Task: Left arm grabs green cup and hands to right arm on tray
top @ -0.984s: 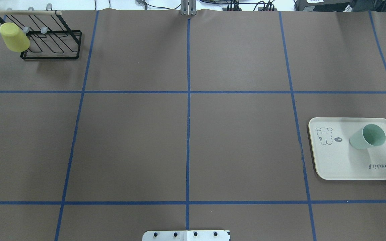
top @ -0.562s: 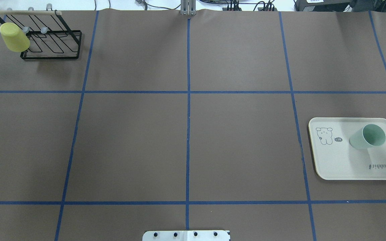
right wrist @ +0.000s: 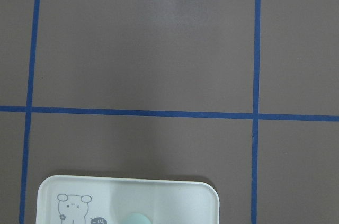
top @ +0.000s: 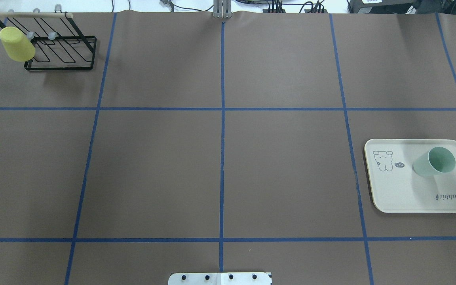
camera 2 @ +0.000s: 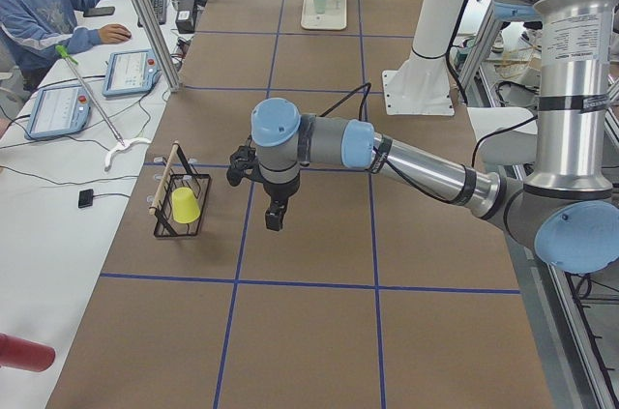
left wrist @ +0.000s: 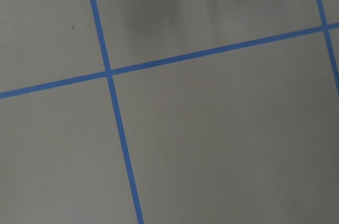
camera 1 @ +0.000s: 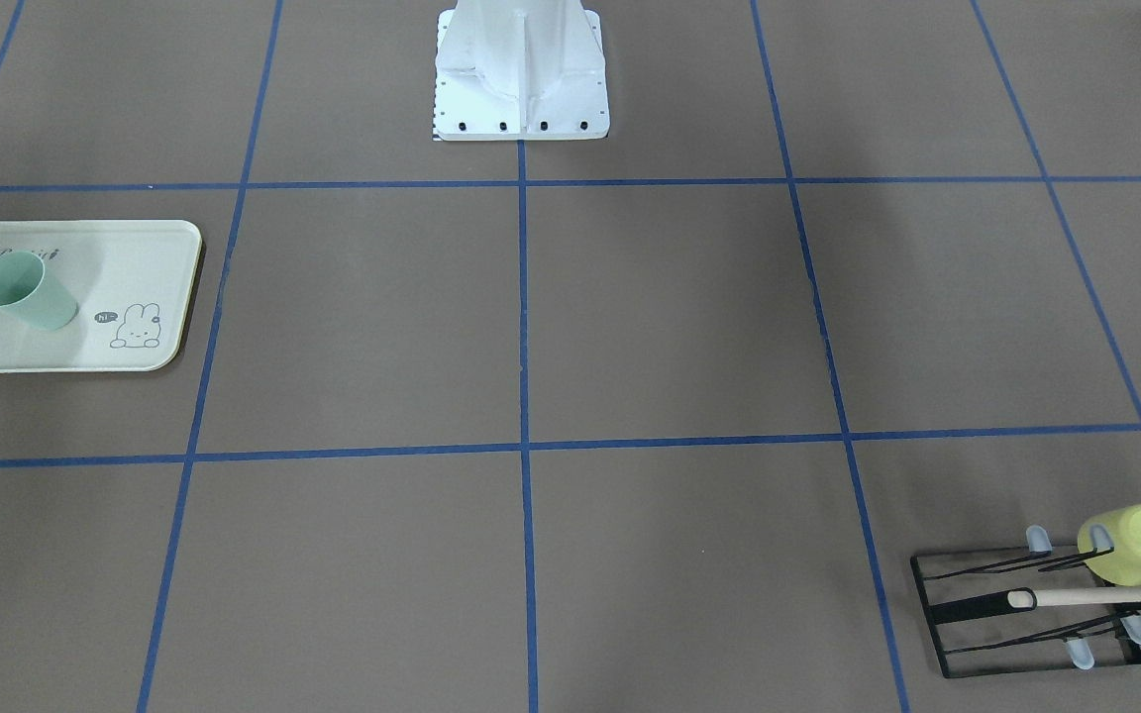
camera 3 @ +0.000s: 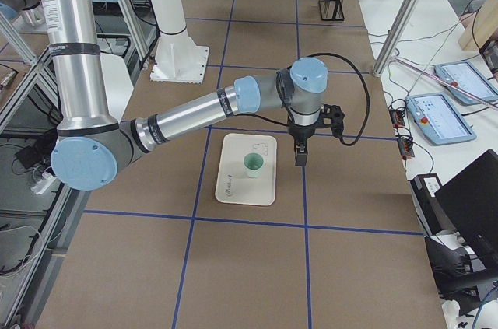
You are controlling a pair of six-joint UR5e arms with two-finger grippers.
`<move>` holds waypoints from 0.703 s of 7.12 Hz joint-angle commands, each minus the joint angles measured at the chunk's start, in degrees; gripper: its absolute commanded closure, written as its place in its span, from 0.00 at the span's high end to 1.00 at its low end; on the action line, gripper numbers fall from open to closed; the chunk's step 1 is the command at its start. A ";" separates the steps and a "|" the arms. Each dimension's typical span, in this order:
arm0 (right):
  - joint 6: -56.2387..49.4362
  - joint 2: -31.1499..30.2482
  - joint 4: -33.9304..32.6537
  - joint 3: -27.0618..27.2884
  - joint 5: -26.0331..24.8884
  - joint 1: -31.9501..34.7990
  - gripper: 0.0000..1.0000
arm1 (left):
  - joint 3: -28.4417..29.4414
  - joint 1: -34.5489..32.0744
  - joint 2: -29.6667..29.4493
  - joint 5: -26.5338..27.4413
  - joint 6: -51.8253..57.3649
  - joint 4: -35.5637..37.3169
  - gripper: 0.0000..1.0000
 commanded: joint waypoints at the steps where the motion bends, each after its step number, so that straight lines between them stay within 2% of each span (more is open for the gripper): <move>1: -0.05 -1.53 0.02 -0.32 -0.21 0.01 1.00 | 0.29 -0.03 0.56 0.00 -0.46 0.14 1.00; 5: 0.65 -1.62 0.11 -1.46 -0.12 -0.26 1.00 | 0.46 -0.21 0.65 0.00 -0.91 0.05 1.00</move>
